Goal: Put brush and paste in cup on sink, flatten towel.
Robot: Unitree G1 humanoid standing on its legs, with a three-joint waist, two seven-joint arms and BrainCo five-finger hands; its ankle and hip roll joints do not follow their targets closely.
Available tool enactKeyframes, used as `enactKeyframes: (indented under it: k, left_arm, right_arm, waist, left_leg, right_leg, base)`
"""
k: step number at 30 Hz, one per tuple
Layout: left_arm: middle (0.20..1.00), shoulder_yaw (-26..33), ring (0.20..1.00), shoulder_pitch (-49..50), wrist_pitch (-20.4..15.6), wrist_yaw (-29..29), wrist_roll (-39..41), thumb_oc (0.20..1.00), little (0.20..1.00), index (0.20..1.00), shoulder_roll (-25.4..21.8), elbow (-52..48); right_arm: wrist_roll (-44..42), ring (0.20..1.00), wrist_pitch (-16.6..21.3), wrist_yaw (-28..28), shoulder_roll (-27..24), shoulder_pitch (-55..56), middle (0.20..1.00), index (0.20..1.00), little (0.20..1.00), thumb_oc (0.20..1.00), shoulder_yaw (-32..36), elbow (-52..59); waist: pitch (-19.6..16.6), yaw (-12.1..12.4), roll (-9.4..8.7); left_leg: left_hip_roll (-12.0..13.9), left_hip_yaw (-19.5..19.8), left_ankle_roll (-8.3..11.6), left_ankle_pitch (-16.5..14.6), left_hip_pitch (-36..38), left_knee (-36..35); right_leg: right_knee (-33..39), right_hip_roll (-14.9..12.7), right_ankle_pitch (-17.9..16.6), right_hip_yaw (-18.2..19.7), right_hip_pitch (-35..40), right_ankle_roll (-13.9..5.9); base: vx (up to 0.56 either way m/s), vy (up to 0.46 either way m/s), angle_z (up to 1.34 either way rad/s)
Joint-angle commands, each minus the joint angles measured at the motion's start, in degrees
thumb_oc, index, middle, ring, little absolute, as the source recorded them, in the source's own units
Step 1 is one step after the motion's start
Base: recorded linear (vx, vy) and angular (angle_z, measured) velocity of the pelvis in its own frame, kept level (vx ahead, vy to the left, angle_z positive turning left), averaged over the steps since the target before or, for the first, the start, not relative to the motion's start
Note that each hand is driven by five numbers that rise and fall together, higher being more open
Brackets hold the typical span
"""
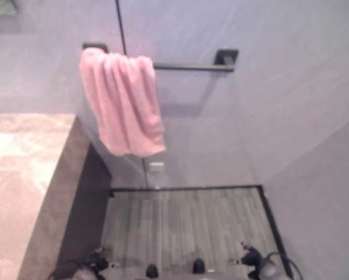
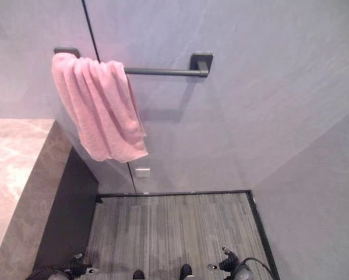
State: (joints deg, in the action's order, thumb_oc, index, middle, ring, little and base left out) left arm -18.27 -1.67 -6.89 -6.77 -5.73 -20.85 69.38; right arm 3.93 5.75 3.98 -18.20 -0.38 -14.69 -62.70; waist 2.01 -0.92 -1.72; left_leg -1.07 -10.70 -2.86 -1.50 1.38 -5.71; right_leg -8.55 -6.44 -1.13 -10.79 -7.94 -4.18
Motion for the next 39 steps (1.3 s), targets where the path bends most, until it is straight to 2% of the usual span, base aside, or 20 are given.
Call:
enactKeyframes:
  k: [1, 2, 3, 4, 5, 6, 7, 8, 11, 15, 19, 23, 24, 26, 29, 30, 31, 32, 34, 39]
  left_arm:
    - [1.000, 0.91, 1.000, -0.34, -2.34, -1.49, -1.11, 1.000, 1.000, 1.000, -0.74, -0.45]
    - [1.000, 0.66, 1.000, 0.20, -2.46, -1.50, -0.72, 1.000, 1.000, 1.000, -0.89, -2.54]
    - [1.000, -0.39, 1.000, 0.43, -2.72, -0.91, -0.78, 1.000, 1.000, 1.000, -0.62, -4.17]
    - [1.000, -0.41, 1.000, 0.44, -2.89, -0.75, -0.52, 1.000, 1.000, 1.000, -0.62, -4.22]
    - [1.000, -0.29, 1.000, 0.18, -3.01, -0.85, -0.51, 1.000, 1.000, 1.000, -0.51, -3.49]
    - [1.000, -0.30, 1.000, 0.17, -3.03, -0.86, -0.52, 1.000, 1.000, 1.000, -0.50, -3.47]
    - [1.000, -0.28, 1.000, -0.70, -3.10, -1.26, -0.37, 1.000, 1.000, 1.000, -0.12, -2.51]
    - [1.000, -0.74, 1.000, -1.44, -3.12, -1.37, -0.56, 1.000, 1.000, 1.000, -0.29, -2.65]
    - [1.000, -1.14, 1.000, -1.76, -3.26, -1.46, -0.82, 1.000, 1.000, 1.000, -0.26, -3.59]
    - [1.000, -0.76, 1.000, -1.64, -3.53, -1.10, 0.40, 1.000, 1.000, 1.000, 0.14, -4.07]
    - [1.000, -0.59, 1.000, -1.06, -4.00, -1.10, 0.72, 1.000, 1.000, 1.000, -0.28, -6.85]
    - [1.000, -0.17, 1.000, 0.95, -4.52, -0.93, 0.75, 1.000, 1.000, 1.000, -2.06, -13.68]
    - [1.000, 0.50, 1.000, 1.73, -4.78, -0.93, 1.52, 1.000, 1.000, 1.000, -3.22, -16.68]
    - [1.000, 0.73, 1.000, 1.94, -4.62, -1.03, 2.14, 1.000, 1.000, 1.000, -3.59, -17.67]
    - [1.000, -0.11, 1.000, 1.82, -4.58, -0.30, 1.18, 1.000, 1.000, 1.000, -4.80, -20.04]
    - [1.000, -1.05, 1.000, 0.91, -4.40, -1.13, -0.39, 1.000, 1.000, 1.000, -5.52, -20.15]
    - [1.000, -1.08, 1.000, 0.87, -4.41, -1.16, -0.41, 1.000, 1.000, 1.000, -5.50, -20.11]
    - [1.000, -0.92, 1.000, 0.78, -4.51, -1.18, -0.69, 1.000, 1.000, 1.000, -6.10, -22.05]
    - [1.000, -0.39, 1.000, 1.71, -4.80, -1.17, -1.12, 1.000, 1.000, 1.000, -6.66, -24.35]
    - [1.000, 1.70, 1.000, 5.48, -5.14, -0.06, -1.04, 1.000, 1.000, 1.000, -8.75, -30.78]
  right_arm:
    - [-5.31, 1.000, 2.29, 1.07, -0.90, -0.57, 1.000, 1.000, 1.000, 1.000, -0.03, 2.11]
    - [-6.09, 1.000, 2.43, 1.21, -0.95, -0.61, 1.000, 1.000, 1.000, 1.000, 0.14, 3.40]
    - [-6.70, 1.000, 3.02, 1.15, -1.03, -0.76, 1.000, 1.000, 1.000, 1.000, -0.33, 4.12]
    - [-7.02, 1.000, 3.37, 1.30, -1.01, -0.75, 1.000, 1.000, 1.000, 1.000, -0.54, 3.96]
    - [-7.27, 1.000, 3.42, 1.39, -0.78, -0.80, 1.000, 1.000, 1.000, 1.000, -0.91, 4.37]
    - [-7.27, 1.000, 3.42, 1.39, -0.78, -0.79, 1.000, 1.000, 1.000, 1.000, -0.91, 4.37]
    - [-6.72, 1.000, 3.53, 1.77, -0.85, -1.23, 1.000, 1.000, 1.000, 1.000, -1.92, 5.65]
    - [-5.76, 1.000, 3.38, 1.50, -1.22, -0.99, 1.000, 1.000, 1.000, 1.000, -2.81, 6.91]
    - [-4.83, 1.000, 3.30, 1.44, -1.25, -0.77, 1.000, 1.000, 1.000, 1.000, -3.54, 7.40]
    - [-3.42, 1.000, 3.21, 1.09, -2.29, -1.45, 1.000, 1.000, 1.000, 1.000, -4.47, 5.56]
    - [-2.86, 1.000, 3.76, 1.37, -3.72, -1.43, 1.000, 1.000, 1.000, 1.000, -4.19, 7.93]
    - [-3.89, 1.000, 4.40, 1.23, -5.61, -0.25, 1.000, 1.000, 1.000, 1.000, -3.09, 13.12]
    - [-6.32, 1.000, 4.69, 0.86, -5.80, 0.23, 1.000, 1.000, 1.000, 1.000, -2.02, 15.06]
    - [-7.23, 1.000, 4.77, 0.89, -5.91, 0.29, 1.000, 1.000, 1.000, 1.000, -1.55, 15.72]
    - [-6.96, 1.000, 4.60, 1.49, -6.16, 0.01, 1.000, 1.000, 1.000, 1.000, -1.07, 16.10]
    - [-7.00, 1.000, 4.74, 2.25, -6.56, -0.53, 1.000, 1.000, 1.000, 1.000, -0.71, 15.51]
    - [-6.99, 1.000, 4.75, 2.26, -6.56, -0.53, 1.000, 1.000, 1.000, 1.000, -0.69, 15.49]
    - [-6.55, 1.000, 4.57, 2.39, -6.62, -1.23, 1.000, 1.000, 1.000, 1.000, -0.50, 16.83]
    - [-6.64, 1.000, 4.55, 2.04, -6.23, -1.32, 1.000, 1.000, 1.000, 1.000, -0.34, 17.87]
    - [-6.31, 1.000, 4.32, 1.06, -5.37, -0.73, 1.000, 1.000, 1.000, 1.000, -0.57, 20.63]
  waist:
    - [0.59, -0.61, 0.42]
    - [1.14, -0.50, 0.73]
    - [1.70, -1.06, 1.07]
    - [1.62, -0.96, 1.02]
    - [1.27, -0.53, 0.79]
    - [1.34, -0.56, 0.87]
    - [1.23, -0.35, 0.64]
    - [1.49, -1.06, 0.39]
    - [1.13, -0.99, -0.35]
    - [-0.57, -0.72, -0.86]
    - [-0.76, -0.94, -0.88]
    - [0.08, -0.88, -1.36]
    - [1.12, -0.37, -1.88]
    - [1.63, -0.24, -1.91]
    - [1.61, -1.05, -1.85]
    - [1.42, -0.96, -1.63]
    - [1.39, -1.02, -1.63]
    - [1.37, -0.98, -0.54]
    - [0.51, -1.05, 0.54]
    - [-0.89, -0.48, 1.41]
  left_leg:
    - [-0.68, 3.64, -2.14, -2.50, -0.79, 2.77]
    - [-0.63, 3.64, -2.28, -2.40, -0.16, 2.13]
    - [-0.59, 3.96, -1.87, -2.05, 0.49, 1.67]
    - [-0.45, 3.95, -1.49, -1.69, 0.62, 1.50]
    - [-0.37, 3.48, -1.07, -1.43, 0.41, 1.38]
    - [-0.27, 3.53, -1.02, -1.44, 0.52, 1.35]
    - [0.11, 3.23, -0.60, -1.67, 0.33, 1.18]
    - [0.23, 4.28, -0.25, -2.22, 0.48, 1.84]
    - [0.92, 4.39, 0.13, -2.95, 0.86, 2.90]
    - [2.65, 4.87, 2.43, -1.05, 1.45, 2.85]
    - [4.56, 5.87, 3.86, 0.13, 1.92, 3.67]
    - [5.35, 6.82, 4.83, 0.83, -0.45, 9.53]
    - [4.50, 7.88, 5.31, 1.62, -3.25, 15.95]
    - [3.78, 9.10, 5.26, 1.23, -5.07, 19.07]
    - [4.82, 7.39, 4.44, 0.54, -6.33, 12.08]
    - [5.00, 8.43, 4.34, 1.05, -8.61, 8.23]
    - [4.95, 8.50, 4.32, 1.13, -8.63, 8.13]
    - [4.27, 9.88, 4.32, 0.86, -8.56, 8.37]
    - [3.81, 9.81, 3.97, 0.81, -6.68, 5.57]
    - [3.05, 7.65, 3.26, 1.35, -3.01, 0.98]
  right_leg:
    - [-8.36, -3.55, -7.54, 2.68, -1.30, -5.35]
    - [-11.65, -3.45, -6.13, 1.50, -2.64, -5.10]
    - [-11.40, -0.03, -2.46, 2.78, -3.89, -4.31]
    - [-8.49, 2.04, -0.14, 3.48, -3.74, -3.67]
    - [-4.45, 2.44, 0.55, 2.70, -3.17, -3.44]
    - [-4.06, 2.55, 0.38, 2.61, -2.88, -3.41]
    - [3.70, 2.49, -1.20, 2.51, -3.31, -3.29]
    - [3.46, 3.53, -1.11, 5.72, -3.26, -3.21]
    - [5.08, 3.60, -0.94, 5.86, -1.52, -2.92]
    - [9.38, 4.79, -1.20, 3.39, 1.51, -1.72]
    - [8.07, 5.53, 1.15, 1.28, 2.23, -0.42]
    - [7.15, 6.02, 2.87, 0.27, 2.79, 0.89]
    - [6.95, 6.09, 3.05, 0.42, 3.55, 1.48]
    - [6.68, 6.00, 3.27, 0.26, 3.56, 1.58]
    - [6.71, 4.55, 4.10, -1.34, 3.76, 0.97]
    - [6.78, 3.31, 3.59, -1.80, 3.85, 0.30]
    - [6.75, 3.26, 3.61, -1.86, 3.81, 0.28]
    - [5.76, 2.65, 3.79, -0.45, 3.65, 0.10]
    - [5.98, 2.10, 3.36, 0.54, 3.90, -0.27]
    - [7.78, 1.61, 2.25, 2.31, 4.67, -1.07]
  base:
    - [0.00, 0.089, -0.17]
    - [0.03, 0.056, -0.03]
    - [0.07, 0.037, -0.03]
    - [0.10, -0.028, -0.05]
    - [0.08, -0.042, -0.01]
    - [0.10, -0.079, 0.08]
    - [0.14, -0.113, 0.09]
    - [0.20, -0.153, -0.07]
    - [0.14, -0.118, 0.18]
    - [0.23, -0.202, 0.24]
    - [0.20, -0.161, 0.20]
    - [0.14, -0.134, 0.15]
    - [0.07, -0.090, 0.20]
    - [0.03, -0.030, 0.20]
    - [0.01, 0.076, 0.12]
    - [0.00, 0.138, 0.26]
    - [0.04, 0.271, 0.43]
    - [0.07, 0.261, 0.30]
    - [0.08, 0.276, -0.19]
    - [0.07, 0.198, -0.42]
